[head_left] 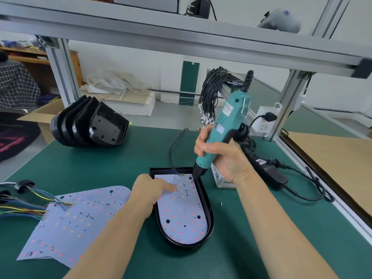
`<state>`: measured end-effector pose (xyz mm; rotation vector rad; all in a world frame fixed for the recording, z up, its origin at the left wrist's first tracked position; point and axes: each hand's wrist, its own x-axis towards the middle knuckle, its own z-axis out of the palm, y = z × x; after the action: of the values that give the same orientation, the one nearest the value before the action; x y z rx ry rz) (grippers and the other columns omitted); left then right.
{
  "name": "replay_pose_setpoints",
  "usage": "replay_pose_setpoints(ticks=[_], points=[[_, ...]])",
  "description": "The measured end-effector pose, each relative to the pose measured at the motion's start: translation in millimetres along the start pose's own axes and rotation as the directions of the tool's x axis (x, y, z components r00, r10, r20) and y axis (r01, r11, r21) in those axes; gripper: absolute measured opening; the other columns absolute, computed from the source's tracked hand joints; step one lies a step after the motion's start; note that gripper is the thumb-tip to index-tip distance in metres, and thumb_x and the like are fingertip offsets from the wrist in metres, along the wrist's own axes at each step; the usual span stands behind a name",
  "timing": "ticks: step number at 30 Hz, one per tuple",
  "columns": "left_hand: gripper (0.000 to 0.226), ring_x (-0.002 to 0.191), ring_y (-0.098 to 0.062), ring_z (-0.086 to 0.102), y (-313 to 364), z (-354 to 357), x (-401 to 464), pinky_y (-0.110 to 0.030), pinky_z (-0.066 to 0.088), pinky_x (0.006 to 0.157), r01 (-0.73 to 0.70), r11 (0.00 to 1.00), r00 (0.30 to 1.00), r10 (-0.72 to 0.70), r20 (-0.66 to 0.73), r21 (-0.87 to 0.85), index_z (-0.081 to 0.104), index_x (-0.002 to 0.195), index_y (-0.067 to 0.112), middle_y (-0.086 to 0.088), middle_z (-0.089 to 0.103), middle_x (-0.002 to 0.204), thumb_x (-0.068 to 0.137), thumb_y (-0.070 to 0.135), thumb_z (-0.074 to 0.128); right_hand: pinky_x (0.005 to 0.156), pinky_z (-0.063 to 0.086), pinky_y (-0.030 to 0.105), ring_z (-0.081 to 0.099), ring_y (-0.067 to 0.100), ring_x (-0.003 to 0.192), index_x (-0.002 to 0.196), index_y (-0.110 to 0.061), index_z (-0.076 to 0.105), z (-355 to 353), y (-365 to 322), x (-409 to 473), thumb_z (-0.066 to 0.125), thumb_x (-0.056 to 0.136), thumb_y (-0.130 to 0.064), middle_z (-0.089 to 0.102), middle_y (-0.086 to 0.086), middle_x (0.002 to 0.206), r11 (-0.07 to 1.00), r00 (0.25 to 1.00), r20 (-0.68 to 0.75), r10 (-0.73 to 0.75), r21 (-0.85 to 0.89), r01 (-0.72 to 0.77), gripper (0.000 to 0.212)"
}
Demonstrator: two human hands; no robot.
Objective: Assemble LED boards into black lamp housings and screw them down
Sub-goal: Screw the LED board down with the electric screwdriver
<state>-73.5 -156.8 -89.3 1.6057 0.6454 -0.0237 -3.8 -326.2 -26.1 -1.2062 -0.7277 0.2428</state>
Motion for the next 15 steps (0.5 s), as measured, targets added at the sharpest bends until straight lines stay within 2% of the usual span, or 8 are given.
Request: replay_pose_setpoints(ticks=[3, 6, 8, 10, 11, 13, 15], points=[[0.038, 0.065, -0.016, 0.042, -0.8, -1.7, 0.1, -0.026, 0.031, 0.055, 0.015, 1.0, 1.0, -0.015, 0.007, -0.008, 0.044, 0.071, 0.004, -0.005, 0.045, 0.076, 0.07, 0.005, 0.082, 0.068, 0.042, 0.03, 0.045, 0.017, 0.059, 0.074, -0.016, 0.052, -1.1, -9.2, 2.7, 0.085, 0.061, -0.02, 0.048, 0.001, 0.064, 0.973, 0.982, -0.17, -0.088, 0.195, 0.121, 0.035], [0.038, 0.074, -0.024, 0.053, -1.1, -3.1, -0.9, -0.03, 0.042, 0.063, 0.012, 1.0, 1.0, -0.012, 0.011, -0.005, 0.053, 0.083, 0.0, -0.011, 0.056, 0.085, 0.063, 0.008, 0.085, 0.069, 0.047, 0.027, 0.049, 0.013, 0.062, 0.082, -0.018, 0.051, -12.7, -28.7, -1.0, 0.092, 0.049, -0.041, 0.053, -0.002, 0.07, 0.926, 0.939, -0.336, -0.066, 0.33, 0.183, 0.058], [0.051, 0.078, -0.031, 0.062, -1.3, -2.0, -5.0, -0.037, 0.05, 0.071, -0.001, 0.997, 1.0, 0.002, 0.014, -0.072, 0.059, 0.097, -0.005, -0.016, 0.065, 0.09, 0.055, 0.01, 0.083, 0.069, 0.049, 0.026, 0.05, 0.012, 0.062, 0.084, -0.019, 0.052, -22.6, -38.9, -7.5, 0.093, 0.043, -0.043, 0.054, -0.004, 0.071, 0.904, 0.906, -0.417, -0.067, 0.358, 0.232, 0.062], [0.055, 0.075, -0.03, 0.06, -0.3, -0.8, -10.2, -0.037, 0.049, 0.071, -0.042, 0.996, 0.999, 0.04, -0.02, -0.077, 0.058, 0.101, -0.005, -0.015, 0.064, 0.088, 0.054, 0.018, 0.073, 0.072, 0.05, 0.028, 0.051, 0.012, 0.064, 0.083, -0.018, 0.052, -31.6, -45.8, -16.4, 0.094, 0.042, -0.042, 0.052, -0.003, 0.072, 0.889, 0.861, -0.5, -0.094, 0.347, 0.298, 0.064], [0.054, 0.075, -0.028, 0.059, 1.3, -0.6, -10.8, -0.037, 0.047, 0.071, -0.073, 0.997, 0.996, 0.072, -0.048, -0.016, 0.056, 0.101, -0.002, -0.013, 0.063, 0.089, 0.056, 0.024, 0.07, 0.073, 0.05, 0.029, 0.052, 0.013, 0.065, 0.083, -0.018, 0.052, -36.1, -49.1, -21.1, 0.095, 0.042, -0.042, 0.052, -0.002, 0.073, 0.884, 0.837, -0.536, -0.111, 0.332, 0.33, 0.064], [0.049, 0.086, -0.029, 0.057, 5.9, -2.5, -8.3, -0.035, 0.042, 0.072, -0.141, 0.941, 0.981, 0.176, -0.087, 0.307, 0.05, 0.104, 0.005, -0.006, 0.058, 0.097, 0.069, 0.033, 0.07, 0.071, 0.05, 0.03, 0.054, 0.014, 0.066, 0.086, -0.018, 0.052, -45.3, -56.9, -31.8, 0.094, 0.043, -0.042, 0.053, -0.001, 0.074, 0.874, 0.793, -0.592, -0.142, 0.301, 0.382, 0.065], [0.053, 0.106, -0.031, 0.051, 13.2, -4.7, -6.3, -0.037, 0.039, 0.083, -0.162, 0.694, 0.935, 0.335, -0.115, 0.701, 0.045, 0.118, 0.011, -0.005, 0.048, 0.114, 0.079, 0.039, 0.067, 0.07, 0.05, 0.028, 0.054, 0.013, 0.065, 0.083, -0.019, 0.055, -55.0, -62.9, -43.3, 0.093, 0.048, -0.042, 0.054, -0.002, 0.07, 0.872, 0.769, -0.616, -0.168, 0.271, 0.407, 0.057]])
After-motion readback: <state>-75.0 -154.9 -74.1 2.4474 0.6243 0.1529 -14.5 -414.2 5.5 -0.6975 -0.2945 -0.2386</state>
